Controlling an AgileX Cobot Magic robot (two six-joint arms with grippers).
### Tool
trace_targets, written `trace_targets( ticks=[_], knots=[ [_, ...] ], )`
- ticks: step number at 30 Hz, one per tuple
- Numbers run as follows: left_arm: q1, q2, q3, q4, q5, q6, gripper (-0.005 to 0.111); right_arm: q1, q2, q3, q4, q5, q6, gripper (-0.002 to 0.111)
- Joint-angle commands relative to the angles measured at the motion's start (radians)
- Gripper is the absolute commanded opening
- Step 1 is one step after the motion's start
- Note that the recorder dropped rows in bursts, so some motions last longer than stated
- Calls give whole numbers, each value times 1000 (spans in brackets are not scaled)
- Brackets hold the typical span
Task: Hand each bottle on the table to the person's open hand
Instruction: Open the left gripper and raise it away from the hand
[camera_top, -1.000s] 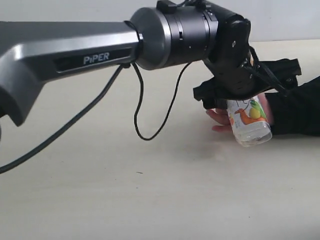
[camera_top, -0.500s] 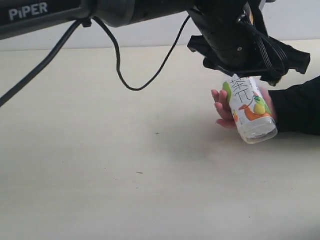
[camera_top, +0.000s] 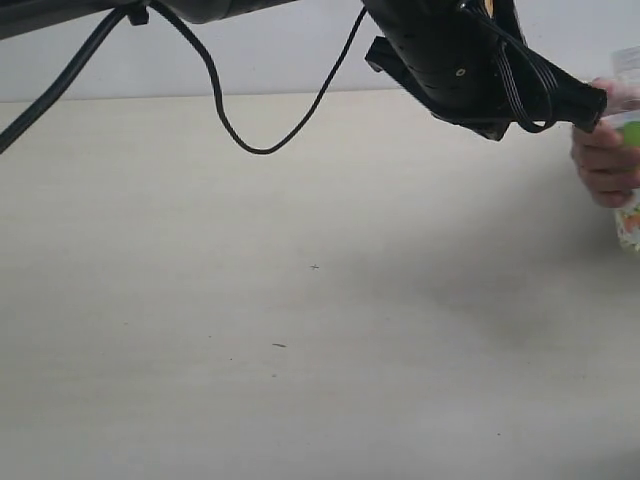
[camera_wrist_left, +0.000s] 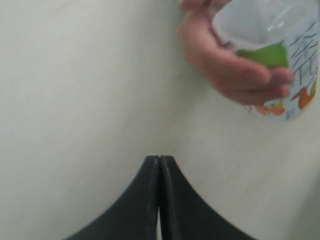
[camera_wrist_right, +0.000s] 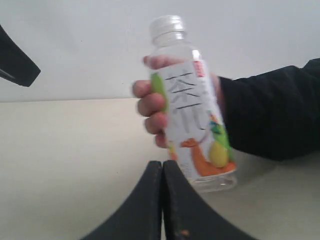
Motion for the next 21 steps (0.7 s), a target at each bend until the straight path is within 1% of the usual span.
trace_targets(
  ticks=[1,21],
  knots=[
    [6,-11,3,6,-12,32,0,3,-5,5,-7,-6,-5,0],
    [12,-11,13,-14,45,75,0,3,-5,5,-7,-6,-5,0]
  ],
)
